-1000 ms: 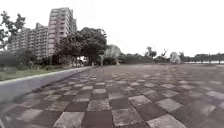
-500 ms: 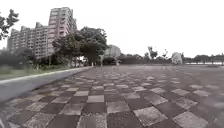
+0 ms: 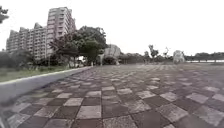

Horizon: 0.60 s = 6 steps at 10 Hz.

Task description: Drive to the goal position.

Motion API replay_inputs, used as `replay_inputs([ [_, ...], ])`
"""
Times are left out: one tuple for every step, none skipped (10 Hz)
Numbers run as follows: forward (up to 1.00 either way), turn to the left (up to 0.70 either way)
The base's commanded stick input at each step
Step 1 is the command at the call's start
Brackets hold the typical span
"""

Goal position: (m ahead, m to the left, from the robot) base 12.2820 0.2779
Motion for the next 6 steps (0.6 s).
replay_inputs([
  [1.00,0.00],
  [1.00,0.00],
  [1.00,0.00],
  [1.00,0.00],
  [1.00,0.00],
  [1.00,0.00],
])
